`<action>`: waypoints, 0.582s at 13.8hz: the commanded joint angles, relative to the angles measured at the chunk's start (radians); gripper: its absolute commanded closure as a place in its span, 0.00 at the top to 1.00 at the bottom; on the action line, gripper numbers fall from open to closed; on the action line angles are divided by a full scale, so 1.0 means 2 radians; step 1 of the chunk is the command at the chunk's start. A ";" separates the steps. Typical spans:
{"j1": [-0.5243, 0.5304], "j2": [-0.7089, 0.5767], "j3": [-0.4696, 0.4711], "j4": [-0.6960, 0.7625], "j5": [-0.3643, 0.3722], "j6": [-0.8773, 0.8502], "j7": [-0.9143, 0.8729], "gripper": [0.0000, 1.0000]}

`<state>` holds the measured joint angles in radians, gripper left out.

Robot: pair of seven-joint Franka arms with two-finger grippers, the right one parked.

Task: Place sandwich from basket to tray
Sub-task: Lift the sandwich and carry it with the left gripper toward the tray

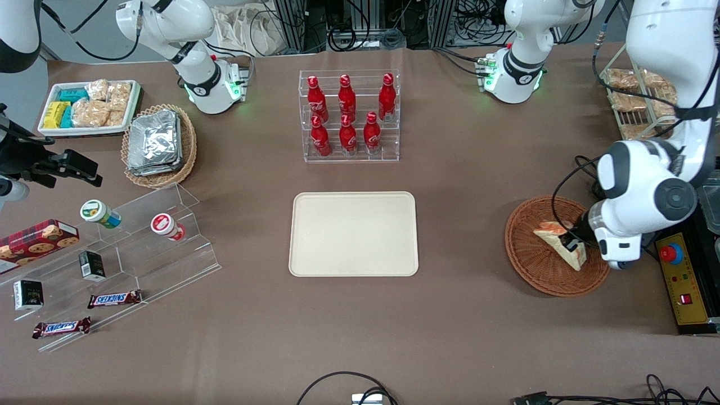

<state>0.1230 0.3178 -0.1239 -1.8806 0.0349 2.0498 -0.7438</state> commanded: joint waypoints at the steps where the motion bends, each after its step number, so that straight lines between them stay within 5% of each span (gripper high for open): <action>1: -0.006 -0.008 -0.023 0.095 0.000 -0.127 0.041 0.00; 5: -0.028 -0.008 -0.085 0.172 0.000 -0.187 0.039 0.02; 8: -0.095 0.014 -0.098 0.186 0.009 -0.179 0.041 0.08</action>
<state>0.0137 0.2896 -0.3168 -1.5533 0.0349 1.7055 -0.6741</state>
